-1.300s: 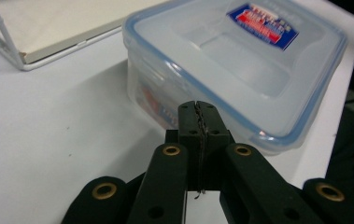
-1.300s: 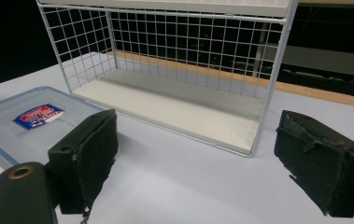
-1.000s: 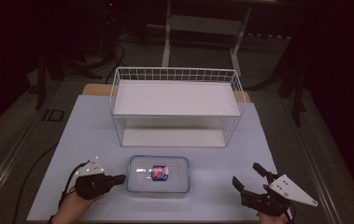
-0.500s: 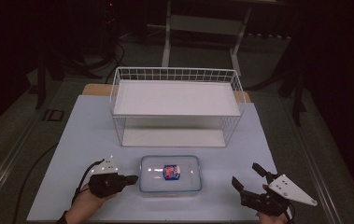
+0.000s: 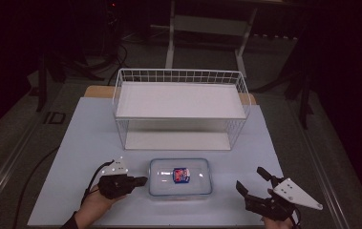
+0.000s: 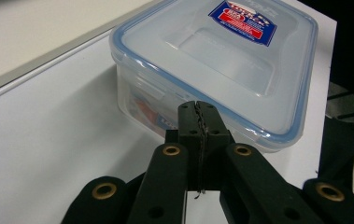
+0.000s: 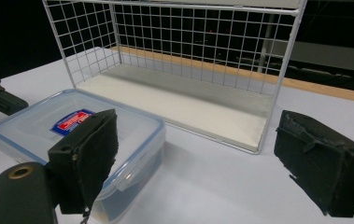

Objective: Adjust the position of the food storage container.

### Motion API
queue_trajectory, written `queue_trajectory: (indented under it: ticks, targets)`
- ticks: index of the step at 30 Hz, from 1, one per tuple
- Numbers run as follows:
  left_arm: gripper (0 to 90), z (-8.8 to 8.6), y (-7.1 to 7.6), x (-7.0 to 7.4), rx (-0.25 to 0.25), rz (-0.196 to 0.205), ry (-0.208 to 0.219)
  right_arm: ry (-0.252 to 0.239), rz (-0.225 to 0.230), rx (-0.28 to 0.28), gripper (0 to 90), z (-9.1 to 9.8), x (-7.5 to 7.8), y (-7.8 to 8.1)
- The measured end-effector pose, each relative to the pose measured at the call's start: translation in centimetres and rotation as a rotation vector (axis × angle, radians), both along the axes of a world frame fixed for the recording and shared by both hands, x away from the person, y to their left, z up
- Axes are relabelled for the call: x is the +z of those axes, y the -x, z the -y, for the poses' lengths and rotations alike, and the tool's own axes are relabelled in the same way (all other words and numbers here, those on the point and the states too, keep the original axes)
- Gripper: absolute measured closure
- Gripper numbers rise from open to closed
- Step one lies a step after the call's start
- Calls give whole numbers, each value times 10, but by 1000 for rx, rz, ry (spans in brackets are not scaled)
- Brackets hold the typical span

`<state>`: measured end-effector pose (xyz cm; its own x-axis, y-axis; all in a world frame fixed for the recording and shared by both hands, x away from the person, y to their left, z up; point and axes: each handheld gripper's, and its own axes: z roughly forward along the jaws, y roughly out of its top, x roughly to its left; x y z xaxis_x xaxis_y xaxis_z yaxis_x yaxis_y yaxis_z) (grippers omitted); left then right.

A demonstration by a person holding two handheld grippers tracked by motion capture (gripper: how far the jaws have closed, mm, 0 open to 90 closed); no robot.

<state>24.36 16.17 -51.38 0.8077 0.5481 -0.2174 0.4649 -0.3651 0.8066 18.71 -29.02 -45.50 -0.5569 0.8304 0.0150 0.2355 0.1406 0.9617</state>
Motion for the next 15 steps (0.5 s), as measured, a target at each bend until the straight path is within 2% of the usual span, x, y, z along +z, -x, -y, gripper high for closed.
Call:
queue_trajectory:
  ticks: [8,11,15]
  targets:
    - [886,3,-3,0,-3,-4,15,6,-9,8,132,-2,-2,-1]
    - [880,-2,-1,4,19,4,31,10,-13,10,133,-3,-2,-1]
    - [743,-9,0,14,71,28,66,19,-13,24,135,-4,-2,0]
